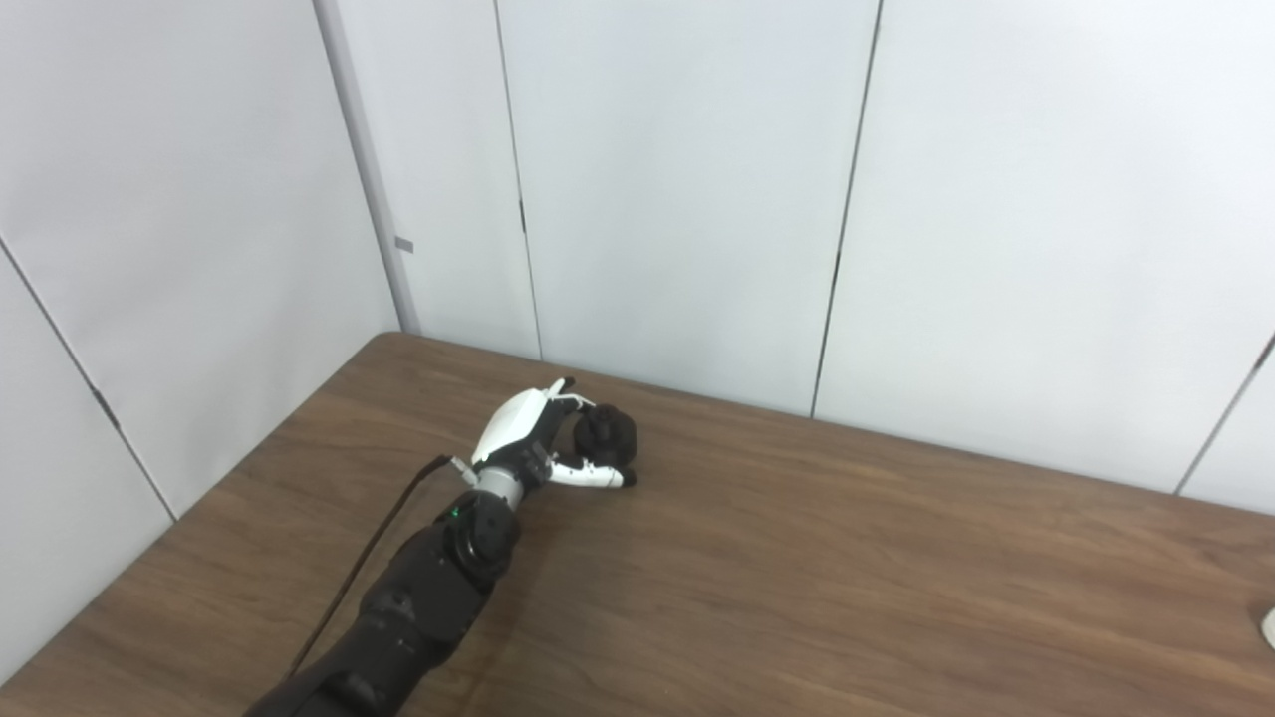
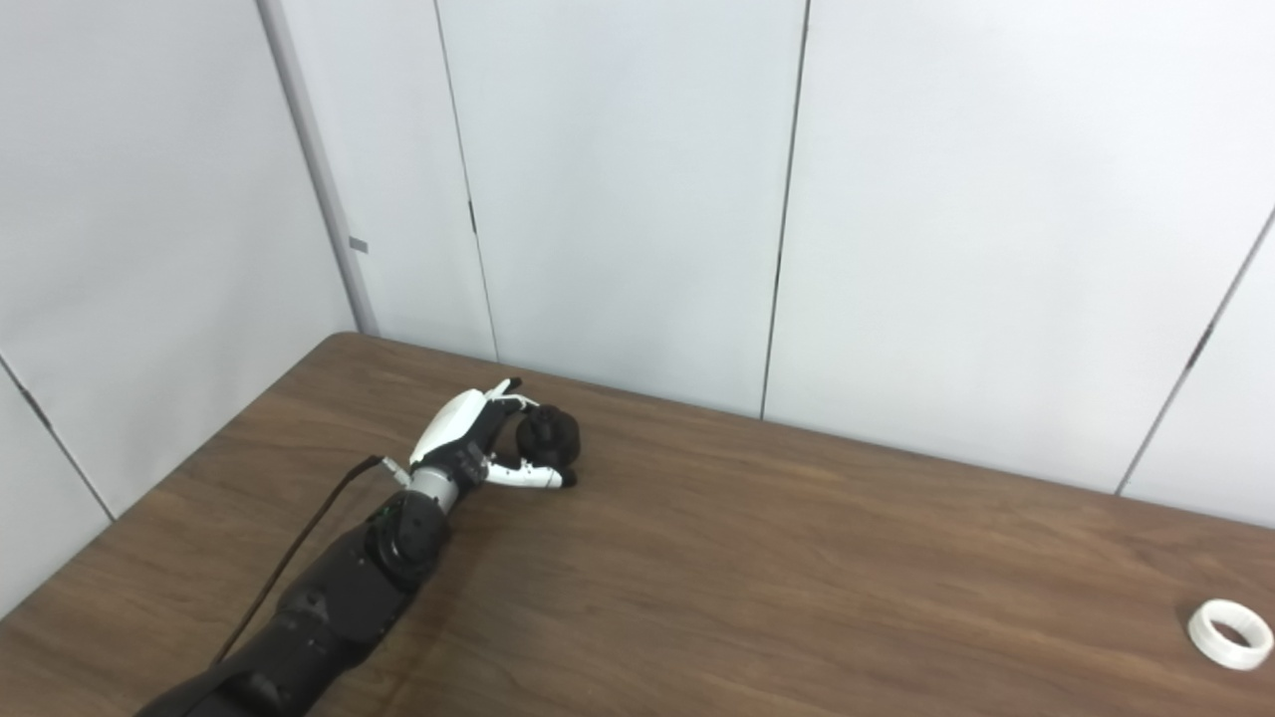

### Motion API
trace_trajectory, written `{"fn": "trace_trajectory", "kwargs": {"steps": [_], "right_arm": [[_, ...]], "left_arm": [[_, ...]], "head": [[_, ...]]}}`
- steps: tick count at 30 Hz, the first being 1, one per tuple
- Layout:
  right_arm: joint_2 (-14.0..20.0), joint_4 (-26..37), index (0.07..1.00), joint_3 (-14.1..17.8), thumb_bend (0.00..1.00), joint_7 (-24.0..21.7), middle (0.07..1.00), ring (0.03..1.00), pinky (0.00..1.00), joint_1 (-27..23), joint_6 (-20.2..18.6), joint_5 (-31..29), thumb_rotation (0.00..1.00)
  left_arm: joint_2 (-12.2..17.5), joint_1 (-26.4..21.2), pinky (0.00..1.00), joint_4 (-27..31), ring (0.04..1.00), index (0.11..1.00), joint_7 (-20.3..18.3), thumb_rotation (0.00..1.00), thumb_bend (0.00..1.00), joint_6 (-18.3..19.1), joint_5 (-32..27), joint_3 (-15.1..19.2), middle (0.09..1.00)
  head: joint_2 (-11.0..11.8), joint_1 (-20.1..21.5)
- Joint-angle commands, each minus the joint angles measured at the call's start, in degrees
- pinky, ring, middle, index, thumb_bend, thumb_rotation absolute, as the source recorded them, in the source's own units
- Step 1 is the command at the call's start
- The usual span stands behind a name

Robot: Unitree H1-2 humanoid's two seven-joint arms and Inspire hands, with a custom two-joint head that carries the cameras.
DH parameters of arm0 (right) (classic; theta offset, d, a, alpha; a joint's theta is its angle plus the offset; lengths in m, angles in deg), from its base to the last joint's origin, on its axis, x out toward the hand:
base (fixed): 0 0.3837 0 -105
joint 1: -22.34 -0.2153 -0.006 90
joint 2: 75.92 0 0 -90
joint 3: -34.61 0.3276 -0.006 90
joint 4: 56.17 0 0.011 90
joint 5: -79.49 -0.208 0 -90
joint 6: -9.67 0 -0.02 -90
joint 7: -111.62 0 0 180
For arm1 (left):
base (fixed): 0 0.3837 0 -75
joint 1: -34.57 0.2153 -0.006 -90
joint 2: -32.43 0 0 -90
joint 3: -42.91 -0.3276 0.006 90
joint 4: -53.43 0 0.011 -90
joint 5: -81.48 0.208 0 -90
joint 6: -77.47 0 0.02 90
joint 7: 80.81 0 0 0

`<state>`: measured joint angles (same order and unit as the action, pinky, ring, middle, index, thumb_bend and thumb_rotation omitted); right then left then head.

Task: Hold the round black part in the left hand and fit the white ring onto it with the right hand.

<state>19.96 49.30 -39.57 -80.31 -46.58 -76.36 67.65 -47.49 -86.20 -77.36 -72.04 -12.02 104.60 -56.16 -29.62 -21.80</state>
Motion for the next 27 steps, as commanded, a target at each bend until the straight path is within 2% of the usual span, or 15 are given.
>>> {"fn": "trace_trajectory", "kwargs": {"steps": [1, 6, 10, 13, 17, 20, 21, 22, 24, 27], "right_arm": [[1.7, 1.3, 0.919, 1.0, 0.77, -0.4, 0.999, 0.969, 0.86, 0.2, 0.9, -0.7, 0.63], [2.0, 0.8, 0.923, 1.1, 0.79, -0.8, 1.000, 0.982, 0.88, 0.1, 0.9, -1.2, 0.63], [1.9, 0.8, 0.921, 1.2, 0.77, -0.8, 1.000, 0.983, 0.89, 0.0, 1.0, -1.0, 0.61], [1.9, 1.0, 0.922, 1.2, 0.80, -0.8, 1.000, 0.982, 0.89, 0.1, 0.9, -0.9, 0.62], [2.0, 1.2, 0.919, 1.2, 0.80, -0.9, 1.000, 0.987, 0.90, 0.4, 0.9, -1.0, 0.63], [2.1, 1.3, 0.918, 1.3, 0.81, -1.2, 1.000, 0.985, 0.90, 0.5, 0.9, -1.7, 0.63], [2.1, 1.4, 0.923, 1.3, 0.81, -1.3, 1.000, 0.991, 0.91, 0.5, 0.9, -2.0, 0.62], [2.2, 1.4, 0.923, 1.4, 0.81, -1.3, 1.000, 0.991, 0.91, 0.5, 0.9, -2.0, 0.62], [2.3, 1.4, 0.926, 1.4, 0.81, -1.4, 1.000, 0.989, 0.91, 0.5, 1.0, -1.8, 0.63], [2.2, 1.3, 0.931, 1.4, 0.83, -1.5, 1.000, 0.990, 0.91, 0.4, 1.0, -1.8, 0.64]], "left_arm": [[1.0, 1.4, 1.00, 0.6, 1.000, 0.732, -2.1, 0.22, 1.00, 3.2, 1.1, -0.7, 1.000], [3.1, 1.9, 1.00, 1.9, 1.000, 0.744, -2.9, 0.19, 1.00, 4.8, 1.7, -0.5, 1.000], [3.8, 2.2, 1.00, 3.1, 1.000, 0.763, -4.2, 0.18, 1.00, 7.1, 2.7, -0.8, 1.000], [4.1, 2.5, 1.00, 3.5, 1.000, 0.761, -4.3, 0.14, 0.98, 7.2, 3.5, -1.3, 1.000], [4.1, 2.7, 1.00, 2.6, 1.000, 0.695, -2.4, 0.06, 0.94, 6.2, 4.8, -2.0, 1.000], [4.0, 2.8, 1.00, 1.0, 1.000, 0.621, 0.1, 0.02, 0.91, 4.0, 5.1, -2.0, 0.998], [4.0, 2.8, 1.00, 0.4, 1.000, 0.517, 0.9, 0.04, 0.60, 3.2, 5.1, -1.9, 0.975], [3.9, 2.9, 1.00, 0.0, 1.000, 0.517, 1.9, 0.04, 0.60, 2.6, 5.1, -1.9, 0.975], [3.7, 2.7, 1.00, -1.2, 1.000, 0.491, 4.3, 0.05, 0.54, 1.1, 5.5, -2.0, 0.928], [3.6, 2.6, 1.00, -2.0, 0.978, 0.480, 6.1, 0.04, 0.52, -0.2, 6.0, -2.4, 0.879]], "head": [[-0.1, 0.0], [0.0, 0.0], [-0.2, 0.1], [-0.2, 0.2], [-0.5, 0.3], [-0.7, 0.2], [-0.7, 0.1], [-0.7, 0.1], [-0.7, 0.1], [-0.6, 0.2]]}}
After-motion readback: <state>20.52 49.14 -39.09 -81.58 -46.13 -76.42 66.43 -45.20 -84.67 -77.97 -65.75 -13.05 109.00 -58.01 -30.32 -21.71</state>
